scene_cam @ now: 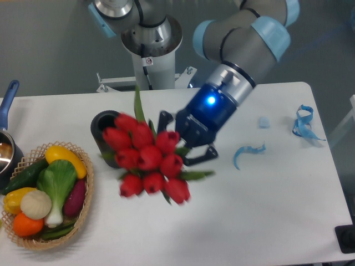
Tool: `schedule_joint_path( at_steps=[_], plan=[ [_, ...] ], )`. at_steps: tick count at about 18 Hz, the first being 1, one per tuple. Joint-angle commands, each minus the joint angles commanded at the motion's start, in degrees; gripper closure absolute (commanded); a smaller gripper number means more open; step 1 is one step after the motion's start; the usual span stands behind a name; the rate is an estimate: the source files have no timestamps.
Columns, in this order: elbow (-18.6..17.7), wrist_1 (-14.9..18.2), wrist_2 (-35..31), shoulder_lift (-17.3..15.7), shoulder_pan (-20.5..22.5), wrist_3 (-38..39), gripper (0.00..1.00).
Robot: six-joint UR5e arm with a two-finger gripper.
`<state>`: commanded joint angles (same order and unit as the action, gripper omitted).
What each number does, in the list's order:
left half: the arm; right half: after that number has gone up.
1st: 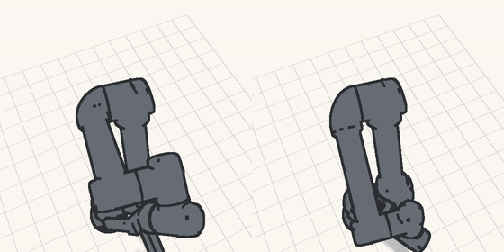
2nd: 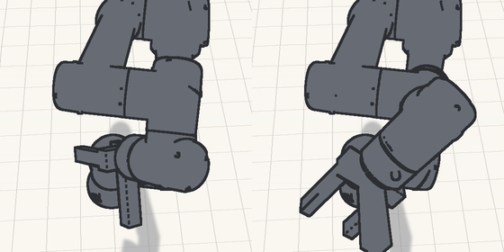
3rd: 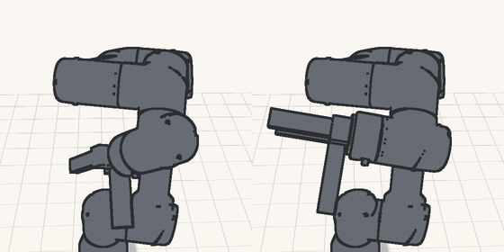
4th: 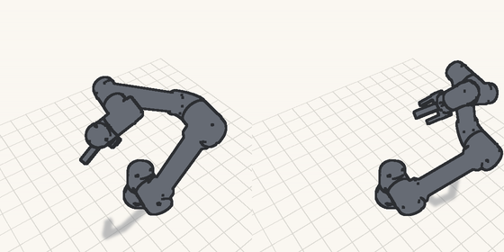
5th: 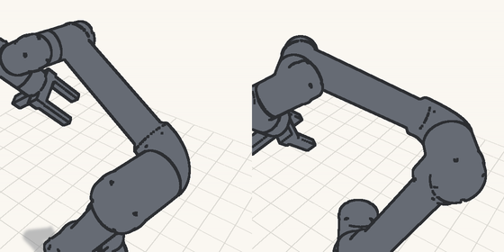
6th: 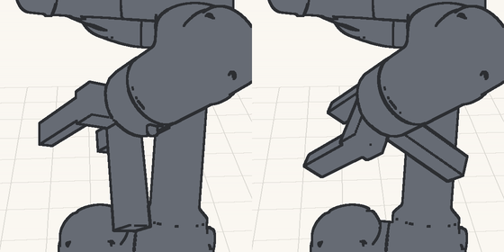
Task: Insert the flowers into the vase
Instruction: 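Carry the red tulips up and over toward the black vase, then lower the tulip stems down into the black vase opening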
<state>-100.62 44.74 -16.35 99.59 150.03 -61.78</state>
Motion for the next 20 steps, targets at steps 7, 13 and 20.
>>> schedule_joint_path(
  at_steps=[7,13,20],
  plan=[
    [-7.30,0.00,1.06,-8.61,-0.44,-0.54,0.91],
    [-13.80,0.00,1.15,-14.59,-0.79,-3.26,0.95],
    [-17.24,0.00,1.50,-19.26,-0.88,-3.35,0.95]
  ],
)
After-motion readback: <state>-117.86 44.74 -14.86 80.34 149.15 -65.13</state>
